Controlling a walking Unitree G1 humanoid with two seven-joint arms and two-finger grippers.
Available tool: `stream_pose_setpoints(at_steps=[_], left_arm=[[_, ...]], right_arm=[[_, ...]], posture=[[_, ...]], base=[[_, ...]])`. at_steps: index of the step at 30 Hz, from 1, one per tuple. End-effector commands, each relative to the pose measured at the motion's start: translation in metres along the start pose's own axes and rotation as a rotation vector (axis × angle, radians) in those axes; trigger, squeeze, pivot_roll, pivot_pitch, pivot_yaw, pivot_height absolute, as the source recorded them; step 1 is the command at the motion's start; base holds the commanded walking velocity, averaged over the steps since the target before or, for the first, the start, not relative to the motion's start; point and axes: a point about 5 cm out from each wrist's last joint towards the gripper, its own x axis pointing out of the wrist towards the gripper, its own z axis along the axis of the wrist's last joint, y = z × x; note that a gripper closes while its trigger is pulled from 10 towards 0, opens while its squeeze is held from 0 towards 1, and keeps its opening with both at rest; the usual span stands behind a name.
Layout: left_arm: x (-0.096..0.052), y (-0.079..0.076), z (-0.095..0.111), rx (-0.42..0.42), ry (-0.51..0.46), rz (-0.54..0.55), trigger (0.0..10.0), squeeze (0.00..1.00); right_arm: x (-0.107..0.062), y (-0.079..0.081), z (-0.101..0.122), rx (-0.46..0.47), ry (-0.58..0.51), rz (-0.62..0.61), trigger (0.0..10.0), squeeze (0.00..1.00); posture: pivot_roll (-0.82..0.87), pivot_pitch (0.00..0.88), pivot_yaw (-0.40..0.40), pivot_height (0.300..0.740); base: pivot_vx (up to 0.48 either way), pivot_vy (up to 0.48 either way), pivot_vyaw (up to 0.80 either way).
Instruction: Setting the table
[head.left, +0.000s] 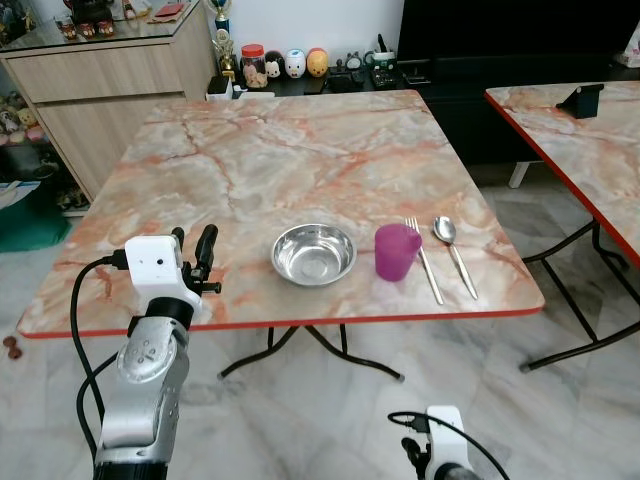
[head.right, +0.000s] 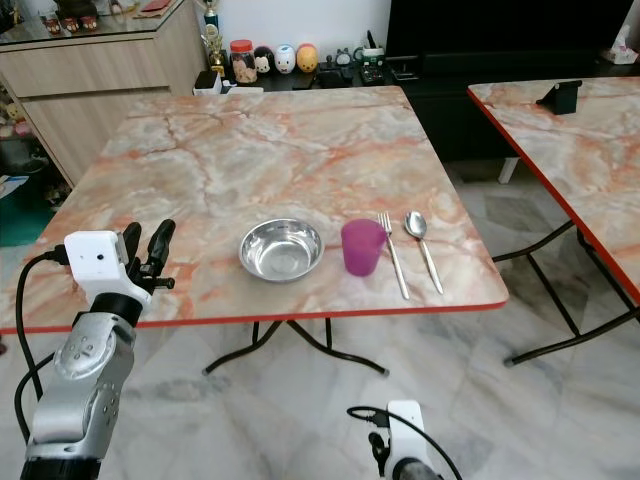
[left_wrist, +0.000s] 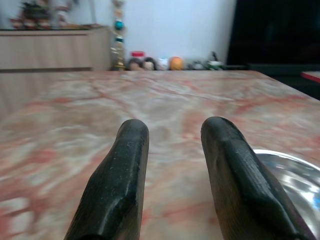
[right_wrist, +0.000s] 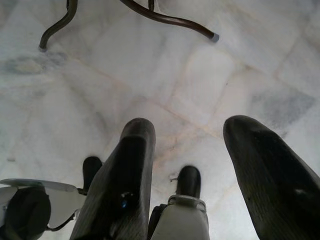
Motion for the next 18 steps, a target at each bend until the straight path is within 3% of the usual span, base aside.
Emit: stream_pose_setpoints(at_steps=[1,9,18], left_arm=[[-0.0003,-0.0038,0.0035,-0.009,-0.008,-0.021,10.0,0.0],[-0.0013,-0.0045,0.0025,-0.017,0.0,-0.028,10.0,0.0],[-0.0027,-0.0044,0.0026,-0.019,-0.002,-0.025,10.0,0.0]], right_arm=[[-0.0002,-0.0011,-0.0014,0.003,0.011,-0.008,10.0,0.0],[-0.0003,-0.0022,-0.0008,-0.007,0.008,-0.011,10.0,0.0],[-0.0004,-0.0026,-0.0002,-0.004,-0.001,-0.012,10.0,0.0]], posture=[[-0.02,0.0,0.037,0.74],[-0.02,0.0,0.034,0.736],[-0.02,0.0,0.032,0.723]], base=[[0.0,0.0,-0.54],[0.0,0.0,-0.49],[0.027,0.0,0.0]])
